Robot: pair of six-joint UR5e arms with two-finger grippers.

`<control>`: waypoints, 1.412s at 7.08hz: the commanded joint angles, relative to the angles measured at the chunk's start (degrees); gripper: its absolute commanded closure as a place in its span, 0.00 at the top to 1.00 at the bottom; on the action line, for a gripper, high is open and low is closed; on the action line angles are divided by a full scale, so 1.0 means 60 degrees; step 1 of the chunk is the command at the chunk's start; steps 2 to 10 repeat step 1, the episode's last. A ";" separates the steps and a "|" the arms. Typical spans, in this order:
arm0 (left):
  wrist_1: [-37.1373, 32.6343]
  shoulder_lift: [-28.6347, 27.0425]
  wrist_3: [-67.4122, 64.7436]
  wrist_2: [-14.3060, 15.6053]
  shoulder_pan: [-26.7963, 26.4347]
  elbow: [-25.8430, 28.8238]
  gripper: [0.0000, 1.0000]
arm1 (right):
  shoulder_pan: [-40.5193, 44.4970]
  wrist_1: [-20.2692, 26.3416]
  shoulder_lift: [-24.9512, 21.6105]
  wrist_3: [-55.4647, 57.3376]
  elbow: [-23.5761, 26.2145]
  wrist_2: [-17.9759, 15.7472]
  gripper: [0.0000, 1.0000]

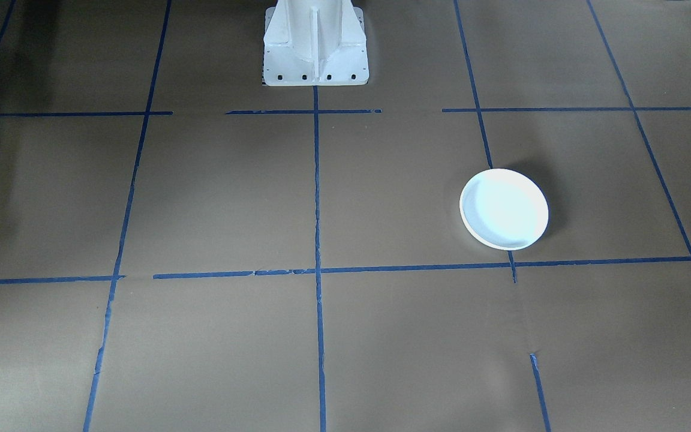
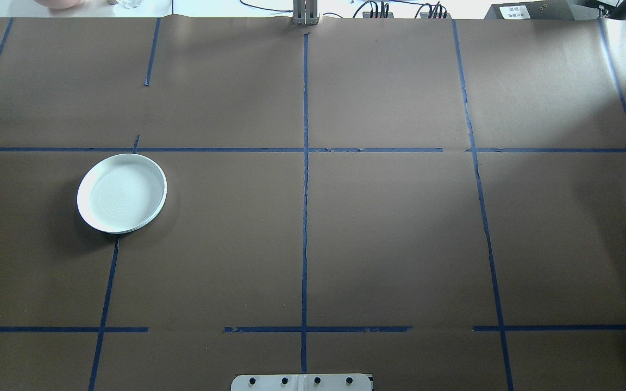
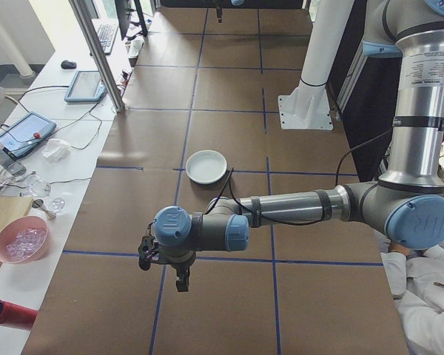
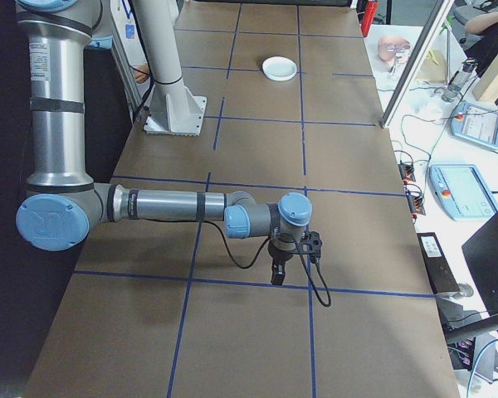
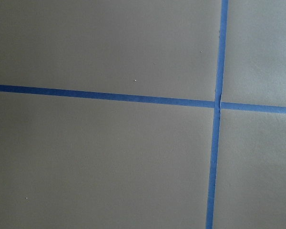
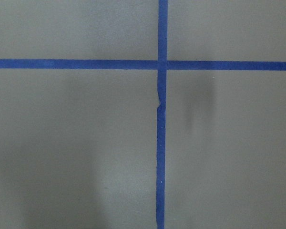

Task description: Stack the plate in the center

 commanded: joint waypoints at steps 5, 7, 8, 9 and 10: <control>-0.0020 -0.0011 -0.0002 -0.0002 0.0000 -0.0028 1.00 | 0.0000 0.0000 0.0000 0.0000 0.0000 0.0000 1.00; -0.0020 -0.0011 -0.0002 -0.0002 0.0000 -0.0028 1.00 | 0.0000 0.0000 0.0000 0.0000 0.0000 0.0000 1.00; -0.0020 -0.0011 -0.0002 -0.0002 0.0000 -0.0028 1.00 | 0.0000 0.0000 0.0000 0.0000 0.0000 0.0000 1.00; -0.0020 -0.0011 -0.0002 -0.0002 0.0000 -0.0028 1.00 | 0.0000 0.0000 0.0000 0.0000 0.0000 0.0000 1.00; -0.0020 -0.0011 -0.0002 -0.0002 0.0000 -0.0028 1.00 | 0.0000 0.0000 0.0000 0.0000 0.0000 0.0000 1.00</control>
